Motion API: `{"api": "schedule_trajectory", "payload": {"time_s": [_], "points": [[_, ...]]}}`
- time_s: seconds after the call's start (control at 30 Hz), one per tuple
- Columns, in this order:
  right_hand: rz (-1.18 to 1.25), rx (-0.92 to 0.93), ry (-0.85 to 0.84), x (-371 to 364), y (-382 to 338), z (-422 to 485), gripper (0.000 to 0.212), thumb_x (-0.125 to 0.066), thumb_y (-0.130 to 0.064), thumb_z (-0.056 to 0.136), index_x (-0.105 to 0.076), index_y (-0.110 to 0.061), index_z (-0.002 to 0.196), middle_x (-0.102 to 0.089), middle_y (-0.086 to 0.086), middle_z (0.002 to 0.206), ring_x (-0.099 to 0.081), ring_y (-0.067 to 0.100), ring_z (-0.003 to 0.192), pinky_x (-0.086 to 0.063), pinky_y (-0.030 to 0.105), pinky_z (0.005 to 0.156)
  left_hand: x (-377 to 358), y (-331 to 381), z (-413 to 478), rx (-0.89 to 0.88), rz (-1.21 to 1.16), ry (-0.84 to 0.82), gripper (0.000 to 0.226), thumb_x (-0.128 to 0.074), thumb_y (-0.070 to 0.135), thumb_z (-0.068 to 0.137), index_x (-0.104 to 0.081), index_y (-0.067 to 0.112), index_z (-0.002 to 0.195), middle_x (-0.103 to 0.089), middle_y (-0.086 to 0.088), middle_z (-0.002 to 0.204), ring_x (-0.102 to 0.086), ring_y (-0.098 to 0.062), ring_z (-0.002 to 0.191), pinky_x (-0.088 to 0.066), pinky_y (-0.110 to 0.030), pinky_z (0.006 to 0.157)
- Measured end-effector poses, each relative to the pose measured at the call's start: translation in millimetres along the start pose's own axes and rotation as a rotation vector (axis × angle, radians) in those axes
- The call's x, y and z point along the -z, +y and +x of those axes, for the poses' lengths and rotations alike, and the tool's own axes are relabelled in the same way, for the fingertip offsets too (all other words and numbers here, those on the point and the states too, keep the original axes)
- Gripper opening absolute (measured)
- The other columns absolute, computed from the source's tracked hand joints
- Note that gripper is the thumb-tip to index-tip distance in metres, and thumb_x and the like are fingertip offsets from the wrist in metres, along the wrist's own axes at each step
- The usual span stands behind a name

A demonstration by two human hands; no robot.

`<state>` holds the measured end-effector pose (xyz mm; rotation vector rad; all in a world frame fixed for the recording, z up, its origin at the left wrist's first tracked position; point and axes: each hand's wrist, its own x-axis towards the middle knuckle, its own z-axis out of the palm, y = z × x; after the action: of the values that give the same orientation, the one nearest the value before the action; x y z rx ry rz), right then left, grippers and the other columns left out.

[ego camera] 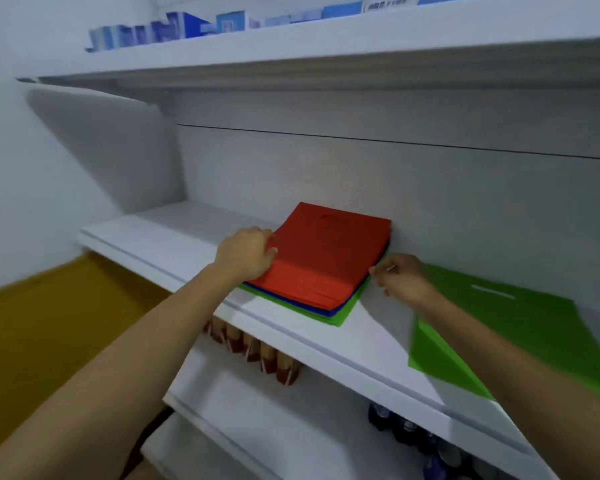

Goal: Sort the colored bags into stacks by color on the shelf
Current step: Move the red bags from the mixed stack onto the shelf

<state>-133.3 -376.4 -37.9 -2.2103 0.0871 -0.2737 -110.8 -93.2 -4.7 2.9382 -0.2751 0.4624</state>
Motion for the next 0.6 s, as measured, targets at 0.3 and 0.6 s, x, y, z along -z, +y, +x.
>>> {"api": "schedule_trajectory", "payload": {"time_s": [0.3, 0.6], "points": [[-0.117, -0.291, 0.157, -45, -3, 33, 0.044, -0.067, -0.058, 0.079, -0.053, -0.02, 0.097, -0.06, 0.0, 0.097, -0.062, 0.023, 0.094, -0.049, 0.031, 0.079, -55, -60, 87, 0.125, -0.278, -0.188, 0.073, -0.051, 0.052, 0.092, -0.026, 0.013, 0.148, -0.041, -0.017, 0.143, -0.039, -0.036, 0.13, -0.041, -0.047, 0.101], [0.145, -0.406, 0.274, -61, -8, 36, 0.023, -0.085, -0.027, 0.068, -0.069, -0.014, 0.078, -0.072, 0.012, 0.092, -0.069, 0.028, 0.083, -0.055, 0.045, 0.085, -72, -68, 98, -0.016, -0.386, -0.34, 0.072, -0.038, 0.069, 0.089, -0.044, 0.017, 0.138, -0.053, -0.011, 0.136, -0.051, -0.031, 0.121, -0.044, -0.041, 0.099]]}}
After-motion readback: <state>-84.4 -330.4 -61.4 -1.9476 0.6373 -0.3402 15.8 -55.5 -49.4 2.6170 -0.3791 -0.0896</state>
